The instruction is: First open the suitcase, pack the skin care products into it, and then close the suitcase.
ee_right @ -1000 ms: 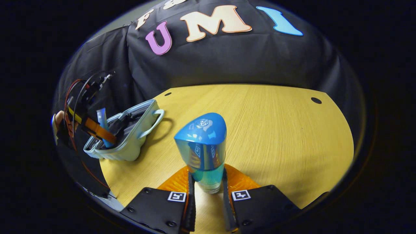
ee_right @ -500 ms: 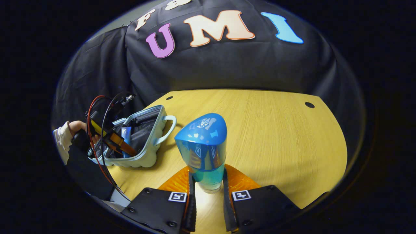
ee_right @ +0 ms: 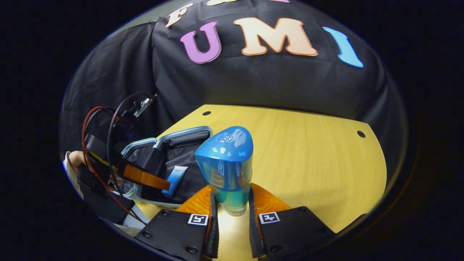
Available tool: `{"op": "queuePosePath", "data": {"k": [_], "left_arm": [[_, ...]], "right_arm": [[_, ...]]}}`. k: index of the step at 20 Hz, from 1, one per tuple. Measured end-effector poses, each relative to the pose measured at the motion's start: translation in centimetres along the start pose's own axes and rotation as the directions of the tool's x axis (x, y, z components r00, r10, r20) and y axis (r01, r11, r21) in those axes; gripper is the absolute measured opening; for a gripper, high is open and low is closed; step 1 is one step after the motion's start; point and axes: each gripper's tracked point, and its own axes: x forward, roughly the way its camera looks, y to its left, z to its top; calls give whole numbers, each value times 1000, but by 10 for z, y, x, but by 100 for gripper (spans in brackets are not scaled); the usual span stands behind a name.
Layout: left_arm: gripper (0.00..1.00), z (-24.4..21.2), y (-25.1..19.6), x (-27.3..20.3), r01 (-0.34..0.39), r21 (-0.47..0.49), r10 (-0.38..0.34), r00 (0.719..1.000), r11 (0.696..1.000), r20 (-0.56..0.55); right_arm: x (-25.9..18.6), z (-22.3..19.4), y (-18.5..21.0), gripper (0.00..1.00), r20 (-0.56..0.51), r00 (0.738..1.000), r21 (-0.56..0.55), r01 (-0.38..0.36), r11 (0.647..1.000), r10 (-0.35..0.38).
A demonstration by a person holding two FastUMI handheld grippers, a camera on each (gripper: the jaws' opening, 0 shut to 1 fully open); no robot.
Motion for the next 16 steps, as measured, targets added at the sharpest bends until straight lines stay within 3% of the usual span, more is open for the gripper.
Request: {"op": "queuePosePath", "data": {"k": [1, 5, 10, 16], "left_arm": [[88, 2, 1, -11, 10, -1, -10, 1000, 1000, 26], [88, 3, 26, -58, 48, -40, -43, 994, 998, 99], [88, 4, 98, -114, 11, -129, 14, 982, 992, 187], [88, -15, 188, -168, -50, -292, 121, 966, 955, 230]], "right_arm": [[5, 6, 12, 33, -6, 1000, -15, -15, 1000, 15], [31, 6, 61, 36, -72, 994, -72, -87, 994, 82], [76, -36, 98, 36, -235, 968, -130, -125, 984, 92], [102, -81, 111, 33, -349, 935, -157, -123, 980, 61]]}}
